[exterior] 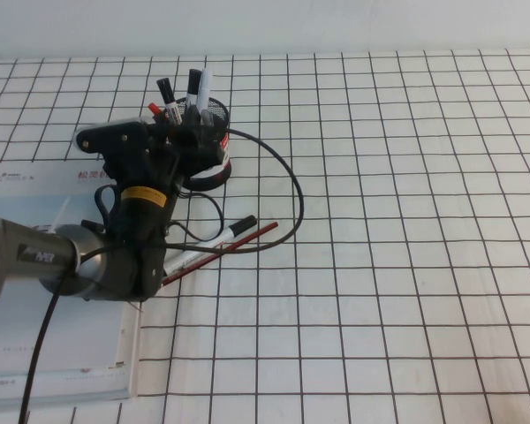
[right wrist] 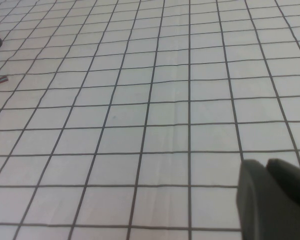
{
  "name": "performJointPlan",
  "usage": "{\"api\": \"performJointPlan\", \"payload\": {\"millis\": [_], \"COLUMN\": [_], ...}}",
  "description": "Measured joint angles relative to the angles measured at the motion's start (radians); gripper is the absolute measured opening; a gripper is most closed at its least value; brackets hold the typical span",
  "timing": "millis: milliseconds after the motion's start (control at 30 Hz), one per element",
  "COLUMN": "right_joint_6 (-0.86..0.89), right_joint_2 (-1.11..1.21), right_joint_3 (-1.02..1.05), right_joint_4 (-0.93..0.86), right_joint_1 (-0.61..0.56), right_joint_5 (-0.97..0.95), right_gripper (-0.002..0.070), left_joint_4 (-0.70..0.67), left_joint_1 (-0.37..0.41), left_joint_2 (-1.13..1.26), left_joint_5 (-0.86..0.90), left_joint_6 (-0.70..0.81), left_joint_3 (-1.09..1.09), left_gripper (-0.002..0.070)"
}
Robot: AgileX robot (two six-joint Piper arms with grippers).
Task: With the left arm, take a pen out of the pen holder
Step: 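Take a marker out of the pen holder and lay it on the table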
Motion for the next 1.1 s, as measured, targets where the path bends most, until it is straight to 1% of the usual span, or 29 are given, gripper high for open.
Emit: {"api": "performJointPlan", "payload": {"millis": [533,633,767,833,1100], "right_joint_6": [0.000,0.000,0.000,0.000,0.000], "right_joint_2": [0.000,0.000,0.000,0.000,0.000], "right_joint_3": [0.000,0.000,0.000,0.000,0.000], "right_joint_4": [0.000,0.000,0.000,0.000,0.000], "right_joint_1": [0.000,0.000,0.000,0.000,0.000], "right_joint_5": [0.000,0.000,0.000,0.000,0.000], "right_gripper": [-0.0015,-0.0015,-0.0015,-0.0015,-0.0015], "left_joint_4": [0.004,0.004,0.004,0.004,0.004], "left_joint_1": [0.000,0.000,0.000,0.000,0.000], "left_joint_2": [0.000,0.000,0.000,0.000,0.000], "left_joint_5": [0.046,0.046,0.046,0.046,0.046], "left_joint_6": [0.038,0.038,0.038,0.038,0.039], "left_joint_3": [-0.008,-0.008,-0.008,-0.008,-0.008], "left_gripper": [0.0346,0.0307,0.0218,0.0187,0.0147]}}
